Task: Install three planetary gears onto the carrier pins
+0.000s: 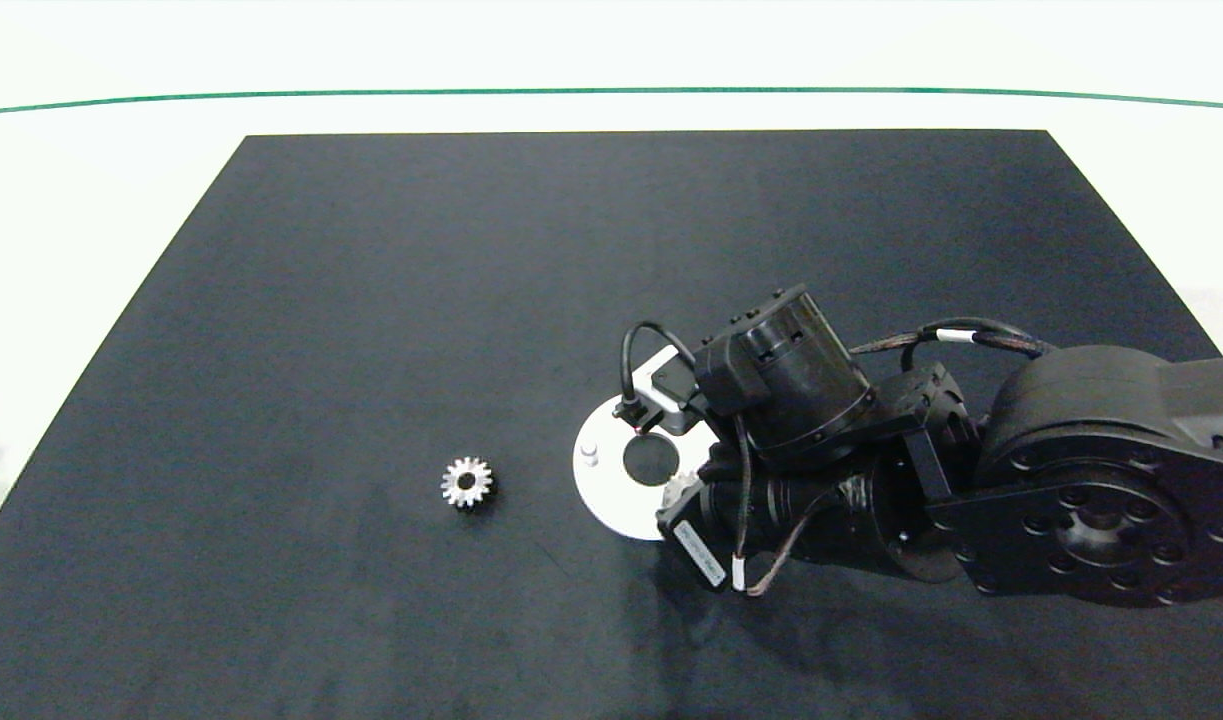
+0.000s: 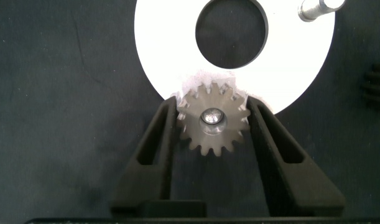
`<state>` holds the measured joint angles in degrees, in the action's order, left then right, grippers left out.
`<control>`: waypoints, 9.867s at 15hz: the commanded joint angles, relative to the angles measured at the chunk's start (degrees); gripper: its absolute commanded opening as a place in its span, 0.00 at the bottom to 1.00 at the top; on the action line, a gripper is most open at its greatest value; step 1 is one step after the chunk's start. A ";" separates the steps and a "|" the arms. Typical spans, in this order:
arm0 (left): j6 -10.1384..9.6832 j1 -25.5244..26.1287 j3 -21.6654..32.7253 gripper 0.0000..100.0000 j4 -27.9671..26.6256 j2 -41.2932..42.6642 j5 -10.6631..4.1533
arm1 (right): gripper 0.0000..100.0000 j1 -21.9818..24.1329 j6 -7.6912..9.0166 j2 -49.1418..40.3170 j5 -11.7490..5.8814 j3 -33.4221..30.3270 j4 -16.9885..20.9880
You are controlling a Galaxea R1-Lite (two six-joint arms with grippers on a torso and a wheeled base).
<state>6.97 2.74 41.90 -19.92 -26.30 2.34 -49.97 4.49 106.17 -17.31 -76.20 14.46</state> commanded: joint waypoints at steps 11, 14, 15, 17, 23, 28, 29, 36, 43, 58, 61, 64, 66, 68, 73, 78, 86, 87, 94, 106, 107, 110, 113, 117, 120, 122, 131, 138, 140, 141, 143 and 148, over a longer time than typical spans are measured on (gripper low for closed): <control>0.06 -0.02 0.55 1.00 -0.21 0.37 0.03 | 1.00 20.17 1.84 -9.49 4.92 -1.32 0.31; 0.06 -0.02 0.82 1.00 -0.12 0.63 0.03 | 1.00 20.61 1.49 -6.59 5.27 -2.99 0.13; 0.06 -0.02 0.90 1.00 -0.12 0.63 0.03 | 1.00 20.53 1.40 -5.18 5.27 -3.69 0.13; 0.06 -0.02 1.43 1.00 -0.12 0.54 0.03 | 1.00 20.26 1.23 -3.86 5.36 -4.30 0.04; 0.06 -0.02 1.87 1.00 -0.21 0.46 0.03 | 1.00 19.21 1.23 -1.40 5.45 -5.01 -0.83; 0.06 0.07 2.31 1.00 -0.21 0.28 0.03 | 0.95 19.30 1.14 0.97 5.71 -5.10 -1.19; 0.06 0.07 2.49 1.00 -0.21 0.10 0.03 | 0.92 19.30 1.14 1.32 5.62 -5.18 -2.15; 0.06 0.07 2.49 1.00 -0.21 0.02 0.03 | 0.78 19.30 1.23 2.29 5.80 -5.80 -3.47; 0.06 0.07 2.40 1.00 -0.21 -0.25 0.03 | 0.65 19.38 1.14 2.29 6.06 -5.71 -3.47; 0.06 0.07 3.10 1.00 -0.21 -0.25 0.03 | 0.33 18.94 0.35 2.20 6.15 -5.18 -3.30; 0.06 0.07 2.93 1.00 -0.21 -0.07 0.03 | 0.27 18.86 0.08 2.20 6.15 -4.92 -3.30; -0.12 0.33 2.93 1.00 -0.30 0.19 0.03 | 0.21 18.42 -0.36 1.94 6.24 -3.78 -3.38; -0.12 0.25 3.19 1.00 -0.30 0.10 0.03 | 0.18 18.42 -0.44 1.76 6.15 -3.51 -3.38; -0.12 0.25 3.01 1.00 -0.30 0.19 0.03 | 0.14 18.42 -0.44 1.59 6.15 -3.60 -3.38; -0.12 0.25 2.93 1.00 -0.30 0.10 0.03 | 0.13 17.36 0.61 -3.16 6.24 -3.78 -2.42; -0.12 0.25 2.93 1.00 -0.30 -0.07 0.12 | 0.13 13.85 1.14 -5.45 5.71 -5.10 -1.80; -0.03 0.16 3.01 1.00 -0.30 0.19 0.12 | 0.13 8.57 3.78 -0.44 1.14 -9.84 -1.63; -0.03 0.16 3.10 1.00 -0.30 0.19 0.03 | 0.13 8.48 4.04 0.36 1.05 -10.19 -1.63; -0.12 0.25 2.93 1.00 -0.30 0.19 0.03 | 0.13 7.52 3.86 2.64 1.05 -12.21 -1.71; -0.12 0.51 3.28 1.00 -0.30 0.28 0.12 | 0.13 7.08 3.51 5.37 1.05 -14.41 -1.80; -0.12 0.51 3.28 1.00 -0.30 0.37 0.12 | 0.13 7.08 3.42 5.72 1.05 -14.41 -1.80; -0.12 0.51 3.28 1.00 -0.21 0.10 0.12 | 0.13 7.25 3.42 6.16 1.05 -14.06 -1.80; -0.12 0.51 3.72 1.00 -0.21 -0.07 0.12 | 0.13 7.43 3.42 6.60 1.05 -14.32 -1.80; -0.12 0.51 3.72 1.00 -0.21 -0.16 0.12 | 0.13 7.78 3.42 6.86 1.05 -14.32 -1.80; -0.12 0.51 3.80 1.00 -0.12 -0.16 0.12 | 0.13 7.87 3.42 6.86 1.05 -14.32 -1.80; -0.12 0.51 3.98 1.00 -0.12 -0.16 0.03 | 1.00 7.87 3.42 6.95 1.05 -14.32 -1.80; -0.12 0.60 3.80 1.00 -0.30 0.89 -0.06 | 1.00 7.43 2.98 -0.44 -0.53 -11.86 -1.89; 1.20 0.77 -6.04 1.00 -0.12 3.53 -0.14 | 1.00 7.17 3.69 -43.85 -11.08 18.02 -2.50; 2.61 0.86 -8.32 1.00 -0.03 3.18 -0.06 | 1.00 9.01 5.27 -51.15 -11.08 20.92 -2.33; 4.19 0.86 -10.87 1.00 0.50 2.56 -0.14 | 1.00 12.70 8.26 -60.20 -11.08 24.52 -2.33; 6.21 0.86 -16.23 1.00 5.24 0.02 -0.06 | 1.00 19.38 12.48 -75.76 -11.08 30.24 -1.54; 9.55 4.90 -25.99 1.00 18.51 -7.45 -0.14 | 1.00 28.61 12.83 -93.16 -10.55 31.38 8.57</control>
<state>16.26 5.73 18.25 -2.54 -30.04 2.21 -27.37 16.37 25.58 -27.83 -47.18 19.70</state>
